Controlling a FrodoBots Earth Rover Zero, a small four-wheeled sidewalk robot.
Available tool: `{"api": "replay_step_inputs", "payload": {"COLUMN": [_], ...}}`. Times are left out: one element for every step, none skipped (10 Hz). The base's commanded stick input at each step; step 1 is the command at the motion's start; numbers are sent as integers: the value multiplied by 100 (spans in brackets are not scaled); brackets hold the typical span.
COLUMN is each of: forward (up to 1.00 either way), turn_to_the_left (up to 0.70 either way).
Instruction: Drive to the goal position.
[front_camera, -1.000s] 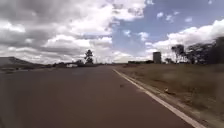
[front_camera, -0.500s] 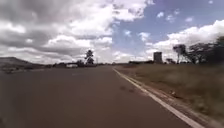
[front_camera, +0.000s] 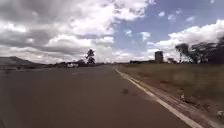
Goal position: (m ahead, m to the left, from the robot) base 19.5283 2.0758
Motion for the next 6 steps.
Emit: {"api": "replay_step_inputs", "payload": {"forward": [70, 70, 70, 70, 70, 70], "turn_to_the_left": [0, 0, 0, 0, 0, 0]}}
